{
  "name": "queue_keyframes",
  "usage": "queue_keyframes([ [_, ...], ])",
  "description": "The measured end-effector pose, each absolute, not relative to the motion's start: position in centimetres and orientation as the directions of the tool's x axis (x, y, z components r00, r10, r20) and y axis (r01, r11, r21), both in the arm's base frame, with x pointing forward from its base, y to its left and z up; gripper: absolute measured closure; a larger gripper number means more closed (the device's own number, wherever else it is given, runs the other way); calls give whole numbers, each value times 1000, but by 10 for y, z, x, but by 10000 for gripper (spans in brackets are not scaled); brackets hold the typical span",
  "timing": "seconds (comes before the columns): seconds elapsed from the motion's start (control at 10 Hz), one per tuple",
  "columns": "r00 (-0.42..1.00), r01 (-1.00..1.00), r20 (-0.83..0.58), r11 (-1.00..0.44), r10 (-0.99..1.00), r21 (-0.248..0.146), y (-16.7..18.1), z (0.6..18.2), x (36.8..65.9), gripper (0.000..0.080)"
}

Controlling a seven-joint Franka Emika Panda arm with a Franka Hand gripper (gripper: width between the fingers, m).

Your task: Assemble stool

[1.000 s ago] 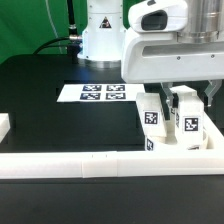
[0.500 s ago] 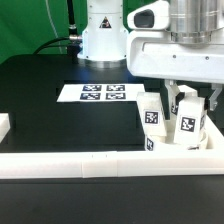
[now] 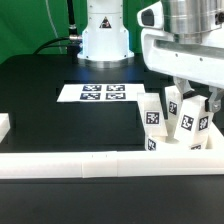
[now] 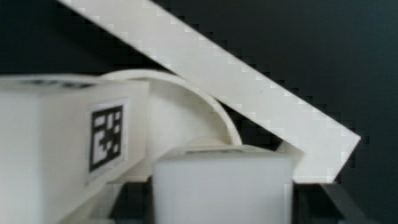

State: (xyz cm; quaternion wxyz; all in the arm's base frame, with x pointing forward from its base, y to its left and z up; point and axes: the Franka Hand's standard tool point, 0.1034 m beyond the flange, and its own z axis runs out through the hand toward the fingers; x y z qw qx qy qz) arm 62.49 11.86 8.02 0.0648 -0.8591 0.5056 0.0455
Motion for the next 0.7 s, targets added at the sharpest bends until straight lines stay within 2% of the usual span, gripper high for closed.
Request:
queue_keyframes([
  [0.6, 205, -979, -185, -202, -961, -32, 126, 81, 625, 465],
  [0.7, 75, -997, -205, -72, -976, -21, 128, 81, 626, 465],
])
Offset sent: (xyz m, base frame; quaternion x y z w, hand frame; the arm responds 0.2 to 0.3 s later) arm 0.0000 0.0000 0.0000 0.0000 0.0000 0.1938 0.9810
